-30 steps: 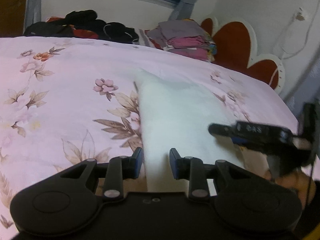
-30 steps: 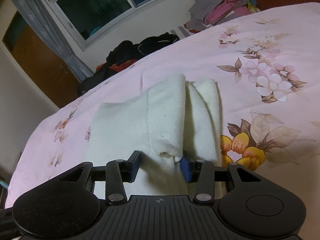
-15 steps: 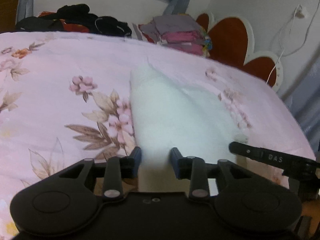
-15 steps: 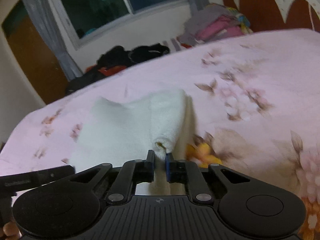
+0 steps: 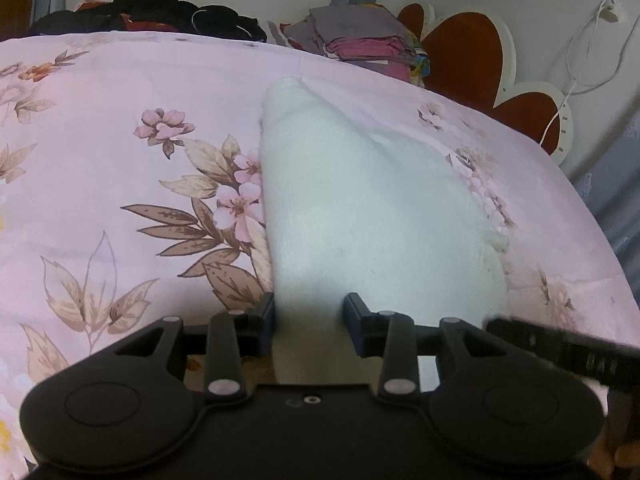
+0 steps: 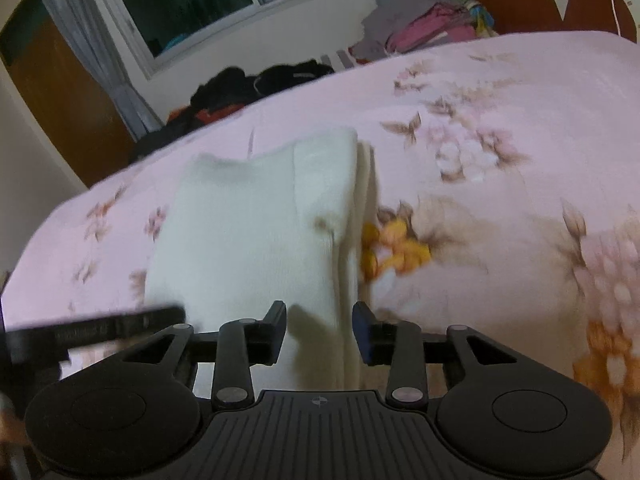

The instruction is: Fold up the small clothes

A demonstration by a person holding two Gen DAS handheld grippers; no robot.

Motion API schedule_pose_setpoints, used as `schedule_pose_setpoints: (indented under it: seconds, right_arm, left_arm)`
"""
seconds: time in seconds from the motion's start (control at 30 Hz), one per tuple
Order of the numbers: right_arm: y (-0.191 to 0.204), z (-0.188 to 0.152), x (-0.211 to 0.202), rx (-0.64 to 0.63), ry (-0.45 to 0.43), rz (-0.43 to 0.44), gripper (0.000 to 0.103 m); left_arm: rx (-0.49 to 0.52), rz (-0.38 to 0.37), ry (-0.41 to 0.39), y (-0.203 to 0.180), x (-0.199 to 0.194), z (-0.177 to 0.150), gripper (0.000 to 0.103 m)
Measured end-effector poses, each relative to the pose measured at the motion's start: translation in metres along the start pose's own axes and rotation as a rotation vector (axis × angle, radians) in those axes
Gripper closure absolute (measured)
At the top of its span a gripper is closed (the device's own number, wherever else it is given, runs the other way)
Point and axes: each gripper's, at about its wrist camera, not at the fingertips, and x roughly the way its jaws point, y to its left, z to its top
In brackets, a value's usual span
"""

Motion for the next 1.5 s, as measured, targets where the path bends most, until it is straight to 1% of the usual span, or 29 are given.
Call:
schedule_pose_setpoints:
  seconds: [0.1,0.2,0.23,0.27,0.3,0.43,0.5,0.57,0.63,0.7,0.77,0.8,0.83,0.87,0.9,0.93,1.03,1.1,1.23,1.37,1.47,1.5]
  right_arm:
    - [-0.001,-0.014,-0.004,0.027,0.038,0.021,0.067]
    - [0.006,-0.023,-0.01,-0.008,0.038,-0.001,0.067]
    - [0.01,-0.024,-0.011,-0.027,0.039,-0.015,0.071]
    - [0.012,-0.025,-0.011,-0.042,0.04,-0.021,0.08]
    - [0.015,-0.025,-0.012,-0.058,0.041,-0.025,0.096]
    - [0.023,-0.028,-0.016,-0.148,0.01,-0.085,0.097]
    - [0.017,-0.031,-0.011,-0.164,0.021,-0.146,0.098]
    - [0.008,-0.033,-0.01,-0.14,0.022,-0.142,0.098]
    - [0.007,-0.031,-0.012,-0.149,0.031,-0.144,0.098]
    - [0.003,-0.027,-0.016,-0.118,0.038,-0.109,0.097]
    - [-0.002,-0.019,-0.025,-0.062,0.024,-0.075,0.097]
    - [-0.004,-0.014,-0.029,-0.044,0.007,-0.064,0.097]
    - [-0.005,-0.007,-0.033,-0.026,-0.019,-0.049,0.092]
    - [-0.007,0.0,-0.035,-0.012,-0.04,-0.042,0.087]
    - [-0.007,0.006,-0.036,-0.002,-0.056,-0.038,0.065]
    - [-0.008,0.015,-0.035,0.01,-0.079,-0.034,0.047]
    - [-0.006,0.038,-0.028,0.027,-0.117,-0.017,0.047]
    - [-0.007,0.052,-0.016,0.044,-0.126,-0.004,0.047]
    - [-0.016,0.08,0.018,0.112,-0.114,0.022,0.047]
    - [-0.018,0.101,0.047,0.126,-0.099,0.022,0.047]
    - [-0.024,0.109,0.068,0.142,-0.076,0.009,0.047]
    - [-0.026,0.109,0.072,0.145,-0.069,0.013,0.051]
  left_arm:
    - [0.008,0.021,0.002,-0.004,0.0,0.0,0.066]
    - [0.012,0.037,0.003,-0.007,0.0,0.001,0.067]
    - [0.012,0.041,0.003,-0.008,0.0,0.001,0.067]
    - [0.013,0.045,0.004,-0.009,0.0,0.001,0.067]
    - [0.015,0.051,0.004,-0.01,-0.001,0.001,0.066]
    - [0.018,0.068,0.01,-0.015,-0.002,0.001,0.067]
    - [0.017,0.071,0.016,-0.019,-0.003,-0.001,0.067]
    - [0.02,0.071,0.02,-0.022,-0.003,-0.003,0.067]
    - [0.024,0.069,0.029,-0.022,-0.005,-0.003,0.065]
    - [0.022,0.062,0.042,-0.02,-0.009,0.0,0.064]
    - [0.01,0.047,0.035,-0.016,-0.018,0.004,0.062]
    - [0.007,0.043,0.025,-0.014,-0.022,0.007,0.059]
    - [0.004,0.043,0.007,-0.012,-0.028,0.011,0.052]
    - [0.0,0.046,-0.006,-0.011,-0.031,0.014,0.048]
    - [-0.008,0.046,-0.02,-0.009,-0.034,0.019,0.042]
    - [-0.014,0.044,-0.028,-0.008,-0.036,0.024,0.042]
    - [-0.037,0.043,-0.047,-0.004,-0.033,0.041,0.042]
    - [-0.053,0.053,-0.055,0.0,-0.027,0.052,0.042]
    - [-0.095,0.068,-0.048,0.008,-0.006,0.07,0.043]
    - [-0.122,0.07,-0.049,0.015,0.011,0.082,0.043]
    - [-0.138,0.072,-0.057,0.018,0.021,0.09,0.043]
    - [-0.137,0.075,-0.062,0.019,0.025,0.093,0.043]
